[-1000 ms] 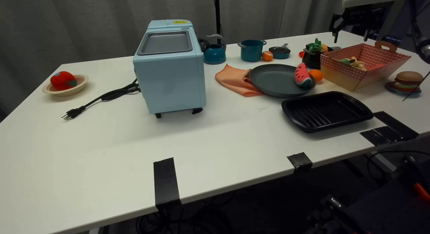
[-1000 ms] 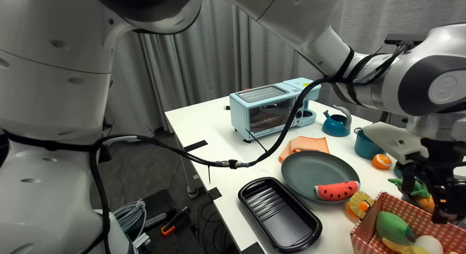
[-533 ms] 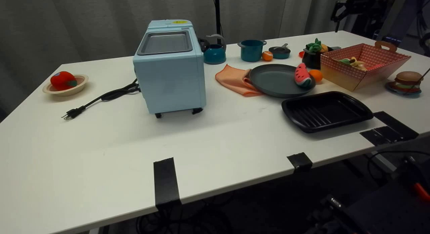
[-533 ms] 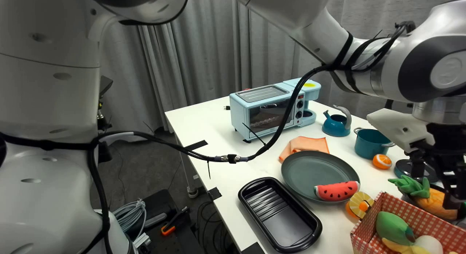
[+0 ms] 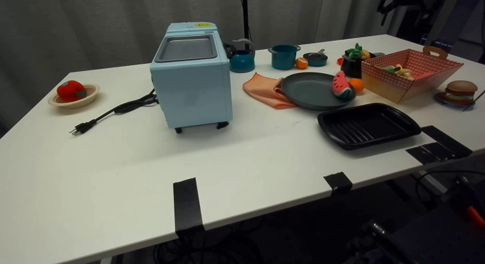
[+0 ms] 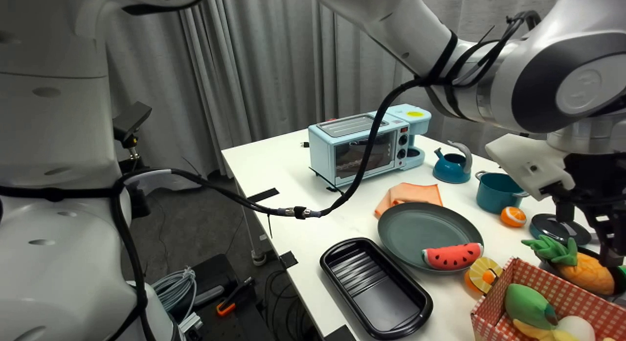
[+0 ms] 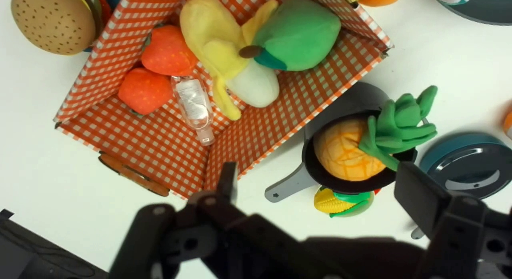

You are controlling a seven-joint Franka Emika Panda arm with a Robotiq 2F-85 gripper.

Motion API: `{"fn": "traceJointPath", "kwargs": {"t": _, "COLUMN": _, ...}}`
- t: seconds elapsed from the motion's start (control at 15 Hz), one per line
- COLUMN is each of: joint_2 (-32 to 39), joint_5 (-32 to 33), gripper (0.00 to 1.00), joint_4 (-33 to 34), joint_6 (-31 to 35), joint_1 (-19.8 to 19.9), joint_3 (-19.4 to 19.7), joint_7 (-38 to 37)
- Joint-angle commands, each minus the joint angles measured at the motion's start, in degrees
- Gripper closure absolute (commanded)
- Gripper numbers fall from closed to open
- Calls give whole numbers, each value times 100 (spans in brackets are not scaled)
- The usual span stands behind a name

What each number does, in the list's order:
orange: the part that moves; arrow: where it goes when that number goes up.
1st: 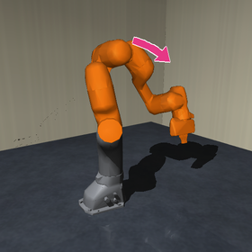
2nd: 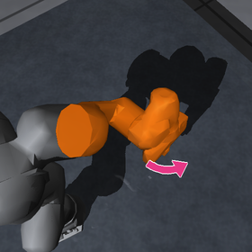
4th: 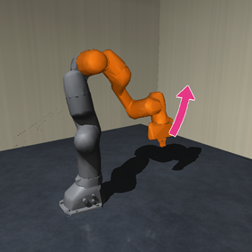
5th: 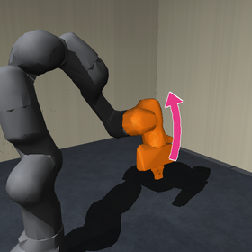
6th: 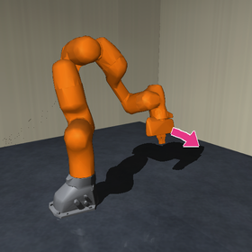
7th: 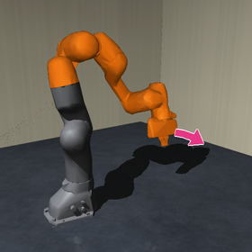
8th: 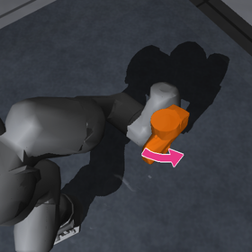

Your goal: Put the pineapple plush toy in the black pot and the pear in the box

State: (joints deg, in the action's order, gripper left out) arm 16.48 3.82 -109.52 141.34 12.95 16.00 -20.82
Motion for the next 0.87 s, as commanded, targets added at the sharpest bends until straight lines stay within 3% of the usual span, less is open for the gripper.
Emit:
{"fn": "traceJointPath", "kwargs": {"t": 0.0, "joint_2": -82, "joint_5": -18, "gripper": 0, "joint_4": -126, "joint_6": 118, "joint_1": -31, "joint_3": 36, "joint_7": 31}}
{"fn": "traceJointPath", "kwargs": {"t": 0.27, "joint_2": -311, "joint_5": -5, "gripper": 0, "joint_4": -466, "joint_6": 302, "joint_1": -33, "joint_3": 33, "joint_7": 29}}
{"fn": "traceJointPath", "kwargs": {"t": 0.8, "joint_2": -333, "joint_5": -4, "gripper": 0, "joint_4": -477, "joint_6": 302, "joint_1": -33, "joint_3": 32, "joint_7": 29}}
